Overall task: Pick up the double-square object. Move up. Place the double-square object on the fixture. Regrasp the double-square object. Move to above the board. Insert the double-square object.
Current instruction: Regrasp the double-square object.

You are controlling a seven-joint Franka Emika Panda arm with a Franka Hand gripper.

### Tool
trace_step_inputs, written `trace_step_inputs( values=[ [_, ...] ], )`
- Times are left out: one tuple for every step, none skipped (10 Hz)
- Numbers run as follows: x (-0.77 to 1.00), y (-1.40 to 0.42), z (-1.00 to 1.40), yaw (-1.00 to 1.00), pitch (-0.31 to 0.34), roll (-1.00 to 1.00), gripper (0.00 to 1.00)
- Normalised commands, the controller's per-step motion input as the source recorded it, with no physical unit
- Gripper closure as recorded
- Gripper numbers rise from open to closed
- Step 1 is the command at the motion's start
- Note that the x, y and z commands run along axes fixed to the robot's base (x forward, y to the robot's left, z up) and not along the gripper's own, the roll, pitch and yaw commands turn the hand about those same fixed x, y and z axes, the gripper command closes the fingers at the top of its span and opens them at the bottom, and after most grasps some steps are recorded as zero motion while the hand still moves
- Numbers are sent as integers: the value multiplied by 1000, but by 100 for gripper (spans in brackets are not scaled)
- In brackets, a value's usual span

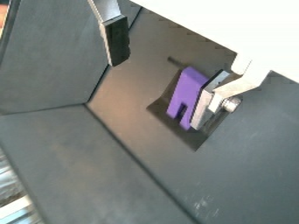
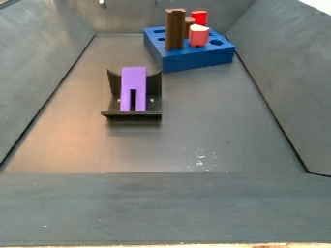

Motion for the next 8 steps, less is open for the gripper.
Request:
trace_step_inputs(
  values=[
    [113,-54,-27,206,144,407,0],
    [100,-33,-8,220,93,203,0],
    [92,-36,-7,221,67,171,0],
    [84,-45,-16,212,30,148,0],
    [36,68,-1000,106,-51,54,0],
    [42,69,-1000,83,-66,52,0],
    [48,68,-1000,69,-85,52,0],
    [54,60,-1000,39,-104,48,0]
  ],
)
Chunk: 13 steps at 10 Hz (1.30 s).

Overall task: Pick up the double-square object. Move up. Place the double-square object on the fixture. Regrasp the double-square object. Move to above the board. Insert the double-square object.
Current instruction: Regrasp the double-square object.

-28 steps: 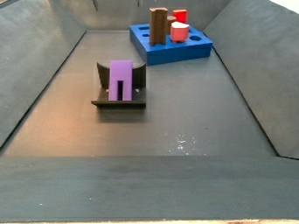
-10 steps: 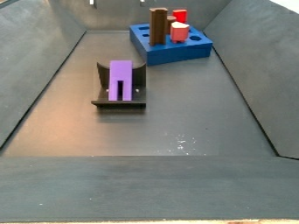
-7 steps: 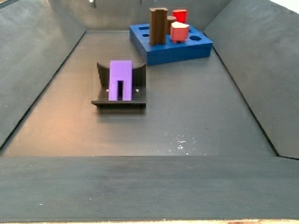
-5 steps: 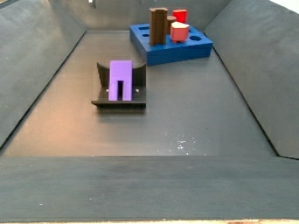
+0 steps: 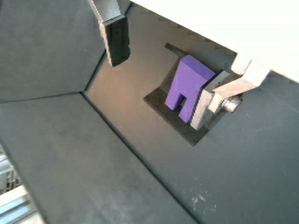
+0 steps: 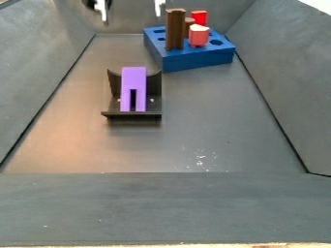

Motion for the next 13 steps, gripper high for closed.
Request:
trace_step_inputs(
  values=[
    [55,59,-1000,23,-103,51,0],
    [61,55,-1000,-1,-103,49,0],
    [62,54,-1000,-10,-97,50,0],
    [68,48,-1000,-30,-80,51,0],
    [72,45,-1000,-35,-73,54,0],
    [78,40,-1000,-36,-48,51,0],
    [89,35,-1000,-35,-33,50,0],
    [90,27,-892,-27,-14,56,0],
    [89,15,-755,-17,1,58,0],
    [86,6,-579,0,18,64,0],
    [82,2,-454,17,21,62,0],
    [77,0,-294,36,12,66,0],
    [53,-8,-198,48,18,63,0]
  ],
)
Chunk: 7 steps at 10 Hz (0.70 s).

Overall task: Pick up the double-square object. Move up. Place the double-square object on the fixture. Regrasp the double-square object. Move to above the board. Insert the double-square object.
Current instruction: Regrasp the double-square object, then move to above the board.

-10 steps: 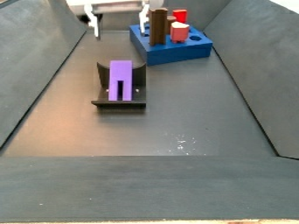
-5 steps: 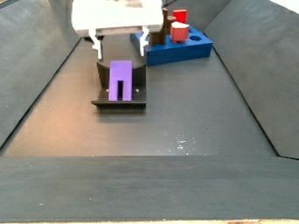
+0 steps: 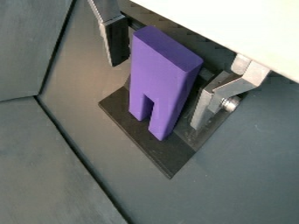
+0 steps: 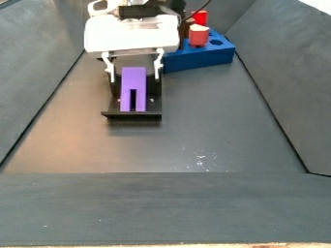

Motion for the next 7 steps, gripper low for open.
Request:
trace_step_inputs(
  values=[
    [28,-18,-168,42,16,66,0],
    [0,0,0,0,0,0,100],
    [48,527,1000,364,-72,-131,100],
    [47,525,1000,354,-78,-144,100],
    [37,502,1000,244,-133,-132,100],
    [30,479,1000,168,-185,-95,100],
    [25,457,1000,119,-212,-81,100]
  ],
)
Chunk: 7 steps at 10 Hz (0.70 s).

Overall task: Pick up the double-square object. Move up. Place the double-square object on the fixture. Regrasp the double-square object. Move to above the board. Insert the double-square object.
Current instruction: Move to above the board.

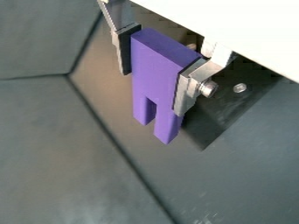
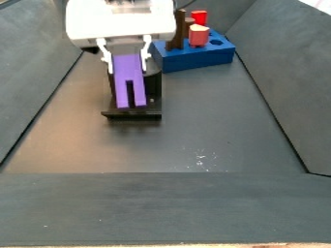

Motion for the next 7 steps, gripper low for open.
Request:
trace_step_inputs(
  values=[
    [8,411,1000,5,-237,-65,100],
    [1,391,1000,-41,-237,-69,100],
    [-18,355,1000,-107,-221,-78,100],
    [-30,336,1000,-141,-201,-87,100],
    [-53,303,1000,-175,-160,-95,100],
    [-64,280,1000,-184,-135,-97,100],
    [-67,173,769,-186,-72,-106,100]
  ],
)
